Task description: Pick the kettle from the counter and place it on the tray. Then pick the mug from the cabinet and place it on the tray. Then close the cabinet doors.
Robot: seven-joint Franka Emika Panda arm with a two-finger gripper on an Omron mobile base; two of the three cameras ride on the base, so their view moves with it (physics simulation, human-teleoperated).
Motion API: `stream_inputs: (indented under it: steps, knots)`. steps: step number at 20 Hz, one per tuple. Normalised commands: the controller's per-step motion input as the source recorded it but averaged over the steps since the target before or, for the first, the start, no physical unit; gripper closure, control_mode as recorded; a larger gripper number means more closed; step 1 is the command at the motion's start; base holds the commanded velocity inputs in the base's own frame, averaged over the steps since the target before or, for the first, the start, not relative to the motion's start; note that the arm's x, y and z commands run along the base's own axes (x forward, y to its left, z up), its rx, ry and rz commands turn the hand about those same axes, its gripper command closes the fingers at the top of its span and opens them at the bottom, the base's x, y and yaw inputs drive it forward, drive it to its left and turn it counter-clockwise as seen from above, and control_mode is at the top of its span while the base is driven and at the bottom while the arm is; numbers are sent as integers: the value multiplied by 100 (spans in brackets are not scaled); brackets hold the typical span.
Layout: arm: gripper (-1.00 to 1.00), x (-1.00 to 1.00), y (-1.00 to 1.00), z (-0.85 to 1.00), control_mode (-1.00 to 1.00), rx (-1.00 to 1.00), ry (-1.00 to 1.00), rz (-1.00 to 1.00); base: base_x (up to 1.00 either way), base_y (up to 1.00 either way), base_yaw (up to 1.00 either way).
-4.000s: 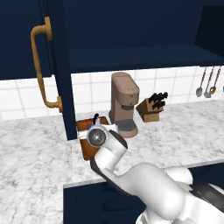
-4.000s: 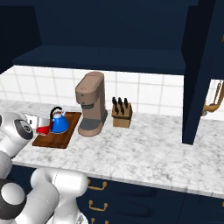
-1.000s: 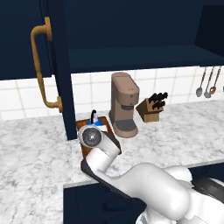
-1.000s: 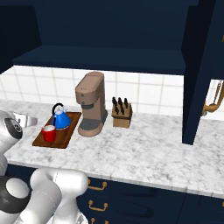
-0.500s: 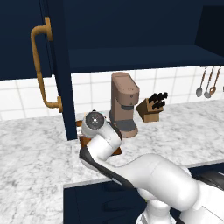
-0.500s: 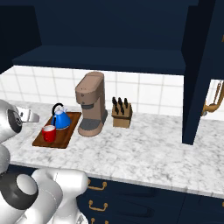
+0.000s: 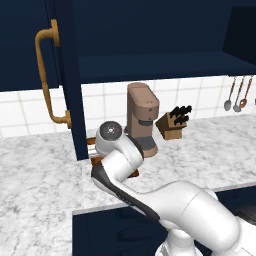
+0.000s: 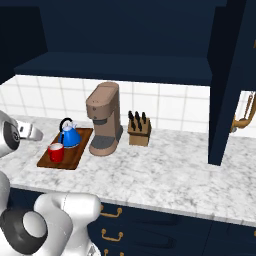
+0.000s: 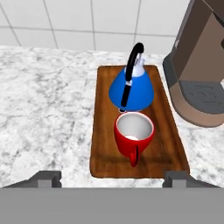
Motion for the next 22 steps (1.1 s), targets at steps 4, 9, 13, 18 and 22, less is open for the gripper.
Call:
stream_inputs:
  steps: [4,9,13,18,22]
  knots:
    - [100,0,-6,-1,-100,0,6,0,0,0,0]
    - [100,-3,0,0,-100,-1,0,1,0,0,0]
    - [100,-35,8,0,-100,-16,7,6,0,0,0]
    - [100,-53,7,0,-100,-12,0,5,0,0,0]
    - [100,-53,7,0,-100,-10,-3,2,0,0,0]
